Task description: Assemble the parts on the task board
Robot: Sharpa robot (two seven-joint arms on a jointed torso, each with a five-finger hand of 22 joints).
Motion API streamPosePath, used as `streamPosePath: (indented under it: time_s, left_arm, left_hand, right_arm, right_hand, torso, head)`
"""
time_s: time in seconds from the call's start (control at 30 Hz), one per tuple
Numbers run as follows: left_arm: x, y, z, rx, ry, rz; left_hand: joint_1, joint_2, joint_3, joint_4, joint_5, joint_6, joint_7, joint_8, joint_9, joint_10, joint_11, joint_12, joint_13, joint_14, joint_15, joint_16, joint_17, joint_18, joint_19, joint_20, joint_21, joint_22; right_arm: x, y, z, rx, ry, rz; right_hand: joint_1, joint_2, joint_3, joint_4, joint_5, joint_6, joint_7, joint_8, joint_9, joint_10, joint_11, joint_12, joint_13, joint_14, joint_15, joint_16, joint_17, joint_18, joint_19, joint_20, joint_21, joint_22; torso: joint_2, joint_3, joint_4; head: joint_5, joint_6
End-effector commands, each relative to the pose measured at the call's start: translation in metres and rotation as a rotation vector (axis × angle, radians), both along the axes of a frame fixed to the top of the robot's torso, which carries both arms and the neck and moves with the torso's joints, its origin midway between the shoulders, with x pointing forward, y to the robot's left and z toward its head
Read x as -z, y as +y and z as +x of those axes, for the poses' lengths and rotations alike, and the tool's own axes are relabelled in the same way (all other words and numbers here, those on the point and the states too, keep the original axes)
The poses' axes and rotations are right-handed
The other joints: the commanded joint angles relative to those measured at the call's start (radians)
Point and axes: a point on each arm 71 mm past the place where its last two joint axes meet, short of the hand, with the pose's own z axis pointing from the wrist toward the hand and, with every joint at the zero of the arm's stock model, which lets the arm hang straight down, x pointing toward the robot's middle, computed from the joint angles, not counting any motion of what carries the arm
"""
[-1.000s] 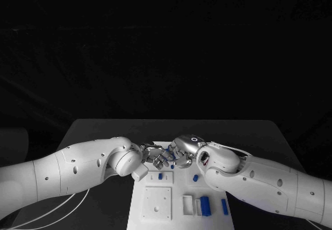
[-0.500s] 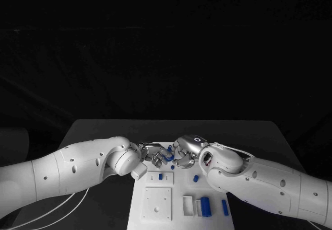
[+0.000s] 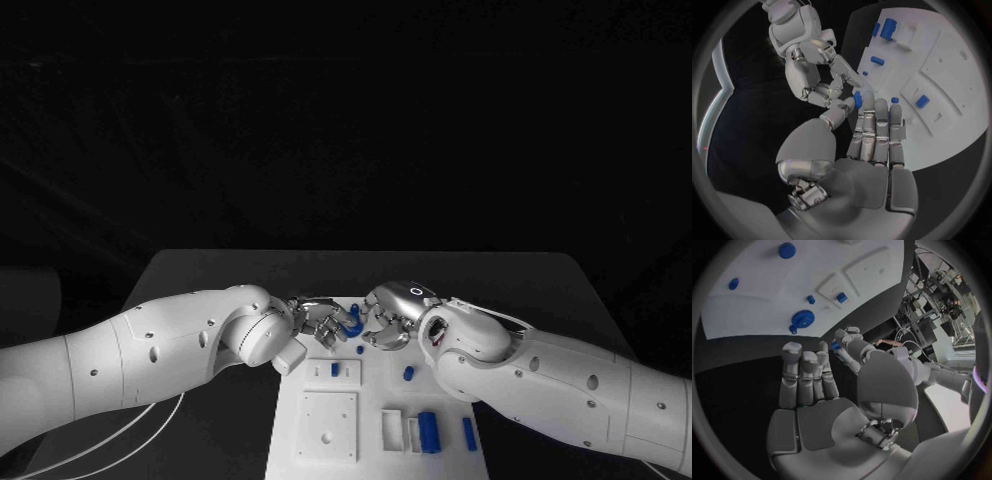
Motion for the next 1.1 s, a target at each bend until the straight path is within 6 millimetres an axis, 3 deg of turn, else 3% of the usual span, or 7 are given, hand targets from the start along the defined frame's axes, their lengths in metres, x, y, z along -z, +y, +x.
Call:
streamPosePath:
  time_s: [0.03, 0.1, 0.13, 0.17, 0.53, 0.73, 1.1]
  left_arm:
    - [-0.006, -0.001, 0.002, 0.044, -0.126, 0.08]
    - [-0.007, 0.002, 0.004, 0.048, -0.169, 0.116]
    - [-0.008, 0.004, 0.005, 0.048, -0.188, 0.131]
    - [-0.009, 0.006, 0.006, 0.048, -0.209, 0.146]
    - [-0.013, 0.024, 0.004, 0.055, -0.42, 0.3]
    - [-0.011, 0.035, -0.004, 0.024, -0.506, 0.342]
    - [0.008, 0.05, -0.027, -0.066, -0.578, 0.353]
  left_hand:
    - [0.001, 0.004, 0.009, -0.001, 0.018, 0.027, -0.018, 0.007, 0.027, 0.014, -0.005, 0.009, 0.004, 0.01, -0.002, 0.01, 0.003, -0.013, 0.013, -0.068, 0.009, 0.005]
    - [-0.005, -0.004, 0.012, 0.0, 0.045, 0.031, -0.02, 0.009, 0.031, 0.018, -0.007, 0.015, 0.009, 0.015, -0.006, 0.016, 0.005, -0.012, 0.018, -0.071, 0.014, 0.009]
    - [-0.012, -0.017, 0.012, 0.0, 0.094, 0.041, -0.025, 0.015, 0.036, 0.029, -0.014, 0.025, 0.015, 0.026, -0.013, 0.027, 0.009, -0.009, 0.028, -0.076, 0.023, 0.014]
    - [-0.016, -0.021, 0.012, 0.0, 0.11, 0.046, -0.027, 0.017, 0.038, 0.033, -0.016, 0.029, 0.018, 0.031, -0.017, 0.031, 0.011, -0.008, 0.032, -0.08, 0.027, 0.017]
    - [-0.04, -0.072, 0.012, 0.001, 0.221, 0.111, -0.056, 0.046, 0.074, 0.09, -0.05, 0.088, 0.053, 0.09, -0.058, 0.085, 0.026, 0.005, 0.088, -0.113, 0.07, 0.041]
    - [-0.048, -0.089, 0.014, 0.001, 0.263, 0.137, -0.069, 0.054, 0.097, 0.104, -0.066, 0.127, 0.088, 0.11, -0.08, 0.111, 0.031, 0.01, 0.11, -0.131, 0.09, 0.053]
    - [-0.051, -0.11, 0.015, 0.002, 0.301, 0.167, -0.085, 0.05, 0.125, 0.138, -0.092, 0.199, 0.15, 0.15, -0.119, 0.173, 0.048, 0.022, 0.151, -0.16, 0.134, 0.079]
  right_arm:
    - [0.001, -0.008, 0.003, 0.016, -0.013, 0.006]
    - [0.001, -0.015, 0.005, 0.032, -0.02, 0.005]
    - [0.001, -0.02, 0.007, 0.04, -0.024, 0.005]
    - [0.001, -0.024, 0.008, 0.048, -0.028, 0.006]
    - [-0.007, -0.071, 0.021, 0.145, -0.031, 0.062]
    - [-0.015, -0.089, 0.026, 0.185, -0.033, 0.101]
    - [-0.015, -0.107, 0.034, 0.228, -0.017, 0.125]
  right_hand:
    - [0.01, -0.008, -0.003, 0.002, 0.0, 0.002, 0.012, -0.007, -0.001, -0.008, 0.0, -0.003, -0.002, -0.005, 0.003, -0.006, -0.001, 0.045, -0.006, -0.001, -0.005, 0.007]
    - [0.014, -0.008, -0.002, 0.002, 0.0, 0.002, 0.013, -0.007, -0.001, -0.009, 0.001, -0.003, -0.002, -0.005, 0.004, -0.007, -0.001, 0.045, -0.006, -0.001, -0.006, 0.007]
    - [0.016, -0.008, -0.001, 0.003, 0.0, 0.002, 0.013, -0.007, -0.001, -0.009, 0.001, -0.003, -0.003, -0.005, 0.004, -0.007, -0.001, 0.045, -0.006, -0.001, -0.006, 0.007]
    - [0.018, -0.008, 0.0, 0.003, 0.0, 0.002, 0.013, -0.007, -0.001, -0.009, 0.001, -0.003, -0.003, -0.005, 0.004, -0.007, -0.001, 0.045, -0.006, -0.001, -0.006, 0.007]
    - [0.031, -0.014, 0.008, 0.007, 0.002, 0.005, 0.013, -0.005, -0.001, -0.007, 0.001, -0.001, -0.004, -0.003, 0.004, -0.006, -0.002, 0.045, -0.005, 0.0, -0.007, 0.008]
    - [0.035, -0.015, 0.01, 0.007, 0.004, 0.006, 0.012, -0.005, -0.001, -0.006, 0.001, -0.001, -0.005, -0.003, 0.004, -0.006, -0.002, 0.045, -0.004, 0.0, -0.007, 0.008]
    - [0.041, -0.015, 0.016, 0.008, 0.012, 0.007, 0.012, -0.005, -0.001, -0.006, 0.001, 0.0, -0.007, -0.002, 0.004, -0.007, -0.002, 0.045, -0.003, 0.001, -0.008, 0.009]
  torso:
    - [0.0, -0.0006, 0.0004]
    - [0.0, -0.0009, 0.0003]
    - [0.0, -0.0011, 0.0004]
    - [0.0, -0.001, 0.0002]
    - [-0.003, -0.0015, 0.0013]
    - [-0.005, -0.0011, 0.0021]
    - [-0.018, -0.0013, 0.0075]
  head:
    - [0.0, 0.0]
    - [0.001, 0.002]
    - [0.001, 0.003]
    - [0.001, 0.003]
    - [0.011, 0.0]
    - [0.027, -0.003]
    - [0.037, -0.019]
